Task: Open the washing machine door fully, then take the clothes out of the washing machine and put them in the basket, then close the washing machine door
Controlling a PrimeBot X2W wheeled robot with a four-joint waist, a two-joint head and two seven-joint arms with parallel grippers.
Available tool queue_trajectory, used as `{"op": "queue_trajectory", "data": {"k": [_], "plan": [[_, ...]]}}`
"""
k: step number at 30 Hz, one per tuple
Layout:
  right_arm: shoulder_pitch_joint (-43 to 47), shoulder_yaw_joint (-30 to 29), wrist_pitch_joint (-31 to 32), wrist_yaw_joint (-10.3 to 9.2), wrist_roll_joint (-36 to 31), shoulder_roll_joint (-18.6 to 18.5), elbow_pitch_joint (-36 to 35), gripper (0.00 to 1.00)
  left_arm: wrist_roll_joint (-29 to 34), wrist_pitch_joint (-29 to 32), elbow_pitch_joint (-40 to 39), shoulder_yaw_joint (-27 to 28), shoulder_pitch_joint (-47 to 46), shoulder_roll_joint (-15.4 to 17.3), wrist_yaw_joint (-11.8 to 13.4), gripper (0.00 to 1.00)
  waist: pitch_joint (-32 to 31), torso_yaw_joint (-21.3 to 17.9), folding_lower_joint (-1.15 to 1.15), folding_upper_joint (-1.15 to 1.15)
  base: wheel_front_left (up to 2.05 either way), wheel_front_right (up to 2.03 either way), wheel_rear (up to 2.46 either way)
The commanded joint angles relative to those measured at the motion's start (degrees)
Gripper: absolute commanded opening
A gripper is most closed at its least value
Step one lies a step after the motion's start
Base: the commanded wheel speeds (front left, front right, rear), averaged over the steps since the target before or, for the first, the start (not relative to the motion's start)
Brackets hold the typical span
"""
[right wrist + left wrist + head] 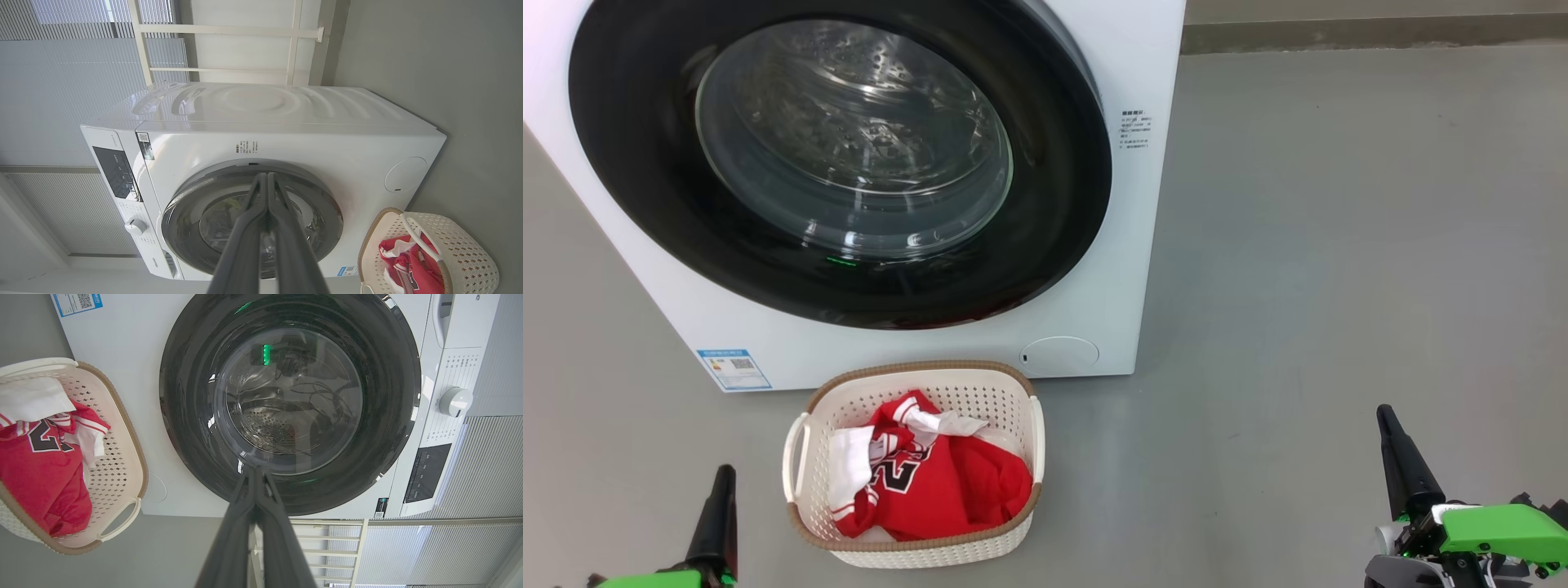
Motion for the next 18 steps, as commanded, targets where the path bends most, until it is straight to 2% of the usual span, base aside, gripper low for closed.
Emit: {"op": "queue_trajectory", "data": {"k": [1, 18], "plan": [[-0.64, 1.30, 0.43, -0.06, 0.23, -0.05, -1.76, 0.00, -0.11, 0.18, -1.62, 2.01, -2.59, 0.84, -0.18, 0.00, 0.00, 0.00, 0.00, 0.00, 0.00, 0.00, 0.00], [-0.64, 1.28, 0.45, -0.06, 0.21, -0.04, -1.76, 0.00, -0.03, 0.26, -1.62, 2.11, -2.60, 0.78, -0.18, 0.00, 0.00, 0.00, 0.00, 0.00, 0.00, 0.00, 0.00]]}}
